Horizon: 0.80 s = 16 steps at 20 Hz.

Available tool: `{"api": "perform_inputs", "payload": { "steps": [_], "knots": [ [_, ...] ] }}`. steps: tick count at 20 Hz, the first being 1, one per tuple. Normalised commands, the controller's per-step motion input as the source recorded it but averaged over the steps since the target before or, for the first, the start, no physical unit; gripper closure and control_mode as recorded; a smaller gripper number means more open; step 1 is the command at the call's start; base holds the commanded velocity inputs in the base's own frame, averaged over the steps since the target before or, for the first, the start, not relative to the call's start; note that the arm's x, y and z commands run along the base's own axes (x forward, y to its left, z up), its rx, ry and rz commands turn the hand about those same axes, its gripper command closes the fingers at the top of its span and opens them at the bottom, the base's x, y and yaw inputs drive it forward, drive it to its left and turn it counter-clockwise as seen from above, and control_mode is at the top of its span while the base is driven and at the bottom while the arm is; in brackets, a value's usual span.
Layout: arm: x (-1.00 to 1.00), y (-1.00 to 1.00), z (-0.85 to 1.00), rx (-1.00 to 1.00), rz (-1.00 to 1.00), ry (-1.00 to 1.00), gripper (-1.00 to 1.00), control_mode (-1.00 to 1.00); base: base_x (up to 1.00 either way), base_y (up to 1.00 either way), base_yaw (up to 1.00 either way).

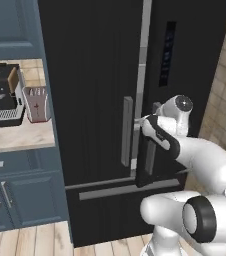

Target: There is a bowl on the dining counter. Grab a lemon wedge from the fridge and place it in the bowl. Then get the liquor bottle and glass cup from the cabinet and place them next to the bowl.

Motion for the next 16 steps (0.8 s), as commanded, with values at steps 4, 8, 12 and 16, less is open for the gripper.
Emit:
{"api": "perform_inputs", "payload": {
  "steps": [4,8,12,16],
  "knots": [
    [-1.0,0.0,0.1,0.0,-0.13,0.11,1.0,-1.0,0.0,0.0,0.0],
    [-1.0,-0.01,0.18,0.0,-0.12,0.16,1.0,-1.0,0.0,0.0,0.0],
    [-1.0,-0.09,0.18,0.0,-0.08,0.16,1.0,-1.0,0.0,0.0,0.0],
    [-0.68,-0.14,-0.02,0.0,-0.03,0.12,-1.0,-1.0,0.0,0.0,0.0]
  ]
}}
